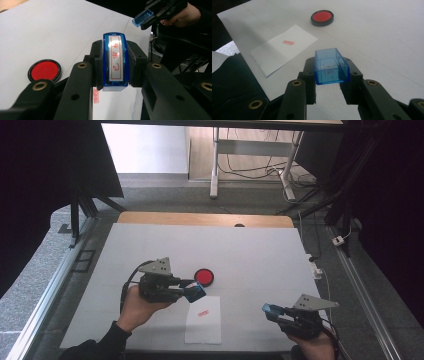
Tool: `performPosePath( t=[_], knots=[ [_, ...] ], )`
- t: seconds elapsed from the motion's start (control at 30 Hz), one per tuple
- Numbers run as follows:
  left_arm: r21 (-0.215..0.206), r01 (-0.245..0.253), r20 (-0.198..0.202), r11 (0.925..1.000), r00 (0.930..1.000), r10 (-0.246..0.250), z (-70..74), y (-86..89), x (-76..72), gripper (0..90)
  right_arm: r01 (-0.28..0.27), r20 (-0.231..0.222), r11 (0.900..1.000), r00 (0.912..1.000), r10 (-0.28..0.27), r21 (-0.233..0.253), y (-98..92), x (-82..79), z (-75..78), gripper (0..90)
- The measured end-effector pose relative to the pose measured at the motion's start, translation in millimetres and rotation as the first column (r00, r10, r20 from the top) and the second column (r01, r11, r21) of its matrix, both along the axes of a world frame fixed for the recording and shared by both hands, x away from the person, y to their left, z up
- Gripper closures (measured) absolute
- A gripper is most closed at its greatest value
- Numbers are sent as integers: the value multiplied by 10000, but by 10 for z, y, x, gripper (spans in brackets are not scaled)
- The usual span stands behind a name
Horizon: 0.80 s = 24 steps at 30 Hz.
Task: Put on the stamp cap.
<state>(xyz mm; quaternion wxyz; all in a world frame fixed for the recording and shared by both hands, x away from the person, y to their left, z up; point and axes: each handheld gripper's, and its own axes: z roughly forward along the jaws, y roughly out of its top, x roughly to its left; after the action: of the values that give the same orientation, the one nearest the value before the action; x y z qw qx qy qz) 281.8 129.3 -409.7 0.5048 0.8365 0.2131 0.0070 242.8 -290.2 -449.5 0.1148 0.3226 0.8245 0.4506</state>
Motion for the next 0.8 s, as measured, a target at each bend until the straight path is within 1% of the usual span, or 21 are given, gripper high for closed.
performPosePath(
  t=[0.07, 0.17, 0.33, 0.4, 0.47, 0.57, 0.63, 0.73, 0.8],
  knots=[
    [-58, 45, 27, 10000, 10000, -45, 7, 4, -2, 697, -70, 13, 10000, 10000, 70, -35, 27, -3, 12, 680],
    [-163, 238, 72, 9996, 9997, -236, 22, 9, -4, 698, -279, -6, 9996, 9996, 279, 76, 63, -2, 30, 680],
    [-164, 548, 69, 9984, 9985, -547, 31, 6, -3, 697, -825, -127, 9958, 9965, 831, 391, 172, 11, 67, 680],
    [-80, 631, 88, 9980, 9980, -630, 32, -3, -7, 698, -1122, -190, 9930, 9934, 1129, 366, 230, 21, 81, 680],
    [34, 679, 110, 9977, 9976, -679, 32, -13, -9, 697, -1416, -139, 9892, 9897, 1423, 380, 294, 29, 91, 680],
    [16, 734, 86, 9973, 9973, -735, 30, -18, -9, 697, -1714, -79, 9848, 9851, 1717, 288, 382, 45, 104, 680],
    [18, 769, 83, 9970, 9970, -769, 28, -17, -7, 698, -1910, -129, 9813, 9814, 1913, 232, 437, 62, 105, 680],
    [-19, 839, 99, 9965, 9964, -839, 23, -15, -2, 697, -2176, -289, 9756, 9754, 2184, 275, 513, 85, 100, 680],
    [-51, 902, 86, 9959, 9959, -901, 17, -13, 4, 697, -2331, -286, 9719, 9718, 2341, 341, 562, 94, 99, 680]
  ],
)
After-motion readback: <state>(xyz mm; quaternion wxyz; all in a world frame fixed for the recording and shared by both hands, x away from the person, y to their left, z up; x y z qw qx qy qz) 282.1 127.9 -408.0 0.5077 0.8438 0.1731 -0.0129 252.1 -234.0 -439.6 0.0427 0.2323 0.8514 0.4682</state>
